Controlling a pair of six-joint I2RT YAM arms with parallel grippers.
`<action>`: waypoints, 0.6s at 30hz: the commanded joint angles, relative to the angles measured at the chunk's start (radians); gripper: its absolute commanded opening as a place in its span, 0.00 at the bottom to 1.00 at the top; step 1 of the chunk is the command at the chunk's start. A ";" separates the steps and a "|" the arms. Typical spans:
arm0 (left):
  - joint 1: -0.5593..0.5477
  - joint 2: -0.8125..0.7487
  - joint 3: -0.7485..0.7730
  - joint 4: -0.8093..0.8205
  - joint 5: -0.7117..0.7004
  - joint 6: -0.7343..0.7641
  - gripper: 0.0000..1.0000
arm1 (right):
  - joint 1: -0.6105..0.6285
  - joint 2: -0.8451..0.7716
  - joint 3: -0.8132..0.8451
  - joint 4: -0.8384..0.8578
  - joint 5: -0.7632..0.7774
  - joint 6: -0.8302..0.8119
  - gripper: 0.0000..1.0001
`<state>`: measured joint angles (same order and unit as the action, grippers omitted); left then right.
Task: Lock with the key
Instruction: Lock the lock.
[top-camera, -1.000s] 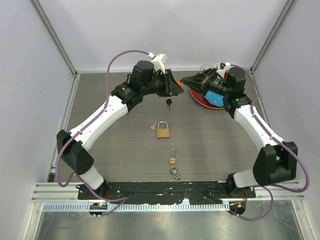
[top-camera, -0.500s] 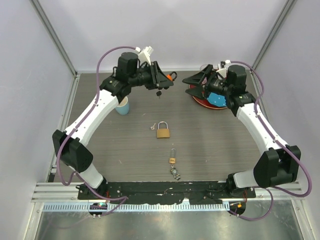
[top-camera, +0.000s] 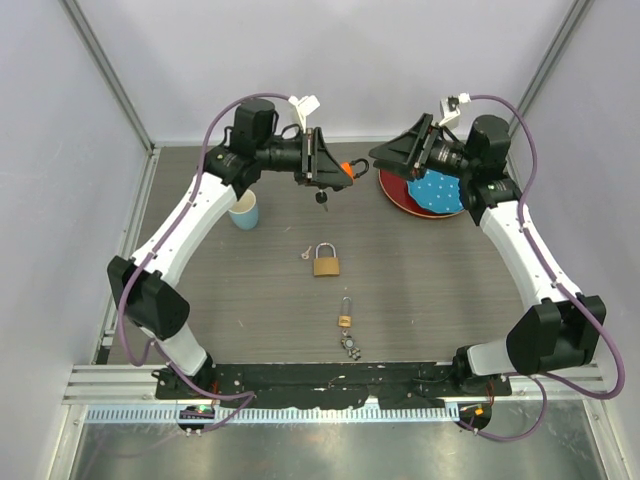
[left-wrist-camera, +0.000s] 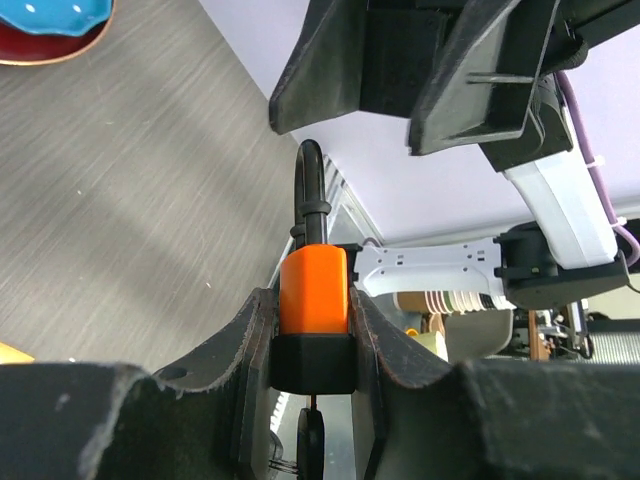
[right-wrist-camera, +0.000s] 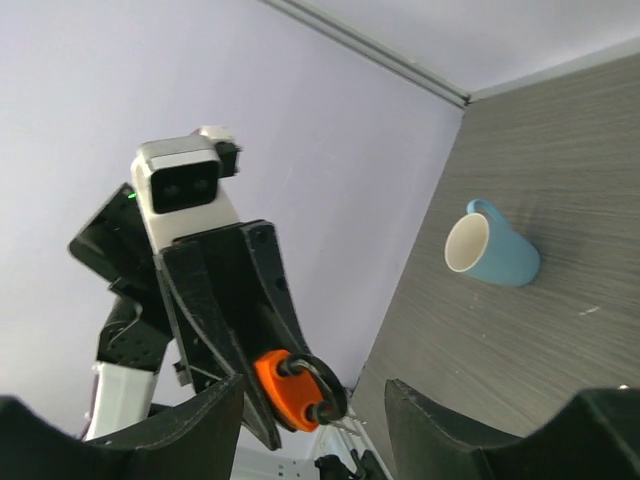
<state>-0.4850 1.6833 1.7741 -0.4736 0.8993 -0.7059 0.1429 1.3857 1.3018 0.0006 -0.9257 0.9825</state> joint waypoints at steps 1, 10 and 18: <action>0.002 -0.050 -0.024 0.118 0.098 -0.049 0.00 | 0.006 -0.004 -0.013 0.243 -0.084 0.088 0.61; 0.000 -0.047 -0.045 0.240 0.133 -0.141 0.00 | 0.046 -0.007 -0.022 0.279 -0.116 0.082 0.58; 0.002 -0.048 -0.042 0.265 0.167 -0.161 0.00 | 0.044 -0.004 0.019 0.148 -0.078 -0.036 0.58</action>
<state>-0.4843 1.6817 1.7180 -0.3008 1.0023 -0.8391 0.1871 1.3880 1.2758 0.1791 -1.0180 1.0187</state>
